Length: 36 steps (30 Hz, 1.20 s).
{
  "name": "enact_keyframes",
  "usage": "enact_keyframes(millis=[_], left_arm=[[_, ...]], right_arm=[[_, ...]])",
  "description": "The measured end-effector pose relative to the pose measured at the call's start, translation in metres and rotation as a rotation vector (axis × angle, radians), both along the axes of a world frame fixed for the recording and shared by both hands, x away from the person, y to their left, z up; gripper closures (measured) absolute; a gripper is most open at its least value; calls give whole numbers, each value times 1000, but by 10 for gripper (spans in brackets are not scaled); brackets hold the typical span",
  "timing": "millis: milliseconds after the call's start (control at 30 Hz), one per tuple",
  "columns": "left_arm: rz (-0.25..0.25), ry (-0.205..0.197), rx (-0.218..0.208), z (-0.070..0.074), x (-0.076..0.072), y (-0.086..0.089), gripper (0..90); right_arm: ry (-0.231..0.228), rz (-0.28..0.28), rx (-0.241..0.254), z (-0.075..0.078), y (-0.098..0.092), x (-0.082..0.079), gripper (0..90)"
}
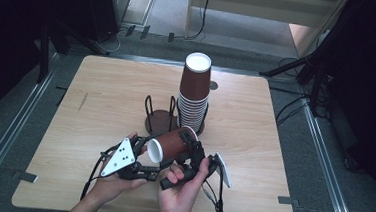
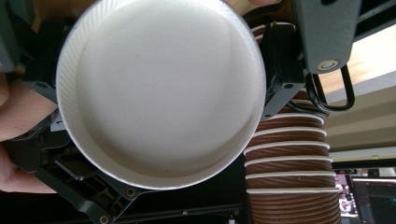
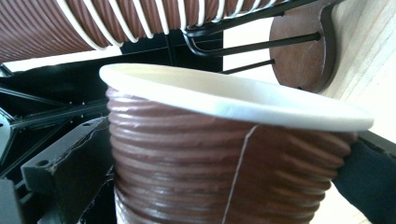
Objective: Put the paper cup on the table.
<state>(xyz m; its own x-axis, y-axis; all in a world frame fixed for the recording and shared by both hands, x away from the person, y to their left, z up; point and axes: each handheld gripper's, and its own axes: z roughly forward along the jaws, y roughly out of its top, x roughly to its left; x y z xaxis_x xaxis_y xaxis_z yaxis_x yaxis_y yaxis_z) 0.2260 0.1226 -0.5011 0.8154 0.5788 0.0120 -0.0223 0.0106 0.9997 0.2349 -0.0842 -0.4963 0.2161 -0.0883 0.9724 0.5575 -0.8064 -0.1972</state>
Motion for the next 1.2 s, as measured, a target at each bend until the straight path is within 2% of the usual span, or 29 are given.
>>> enact_keyframes(millis=[267,367,633,933,1200], left_arm=[[-1,2,-5,0,0,0,226],[-3,4,-5,1,1,1,226],[-8,8,-2,1,1,2,225],[-2,17,-18,2,0,4,210],[9,29,-10,6,-4,8,200]], right_arm=[[-19,14,29,-3,0,2,0],[-21,29,57,-4,0,3,0],[-13,47,65,-6,0,5,62],[-25,59,69,-5,0,5,93],[-41,75,95,-7,5,4,101]])
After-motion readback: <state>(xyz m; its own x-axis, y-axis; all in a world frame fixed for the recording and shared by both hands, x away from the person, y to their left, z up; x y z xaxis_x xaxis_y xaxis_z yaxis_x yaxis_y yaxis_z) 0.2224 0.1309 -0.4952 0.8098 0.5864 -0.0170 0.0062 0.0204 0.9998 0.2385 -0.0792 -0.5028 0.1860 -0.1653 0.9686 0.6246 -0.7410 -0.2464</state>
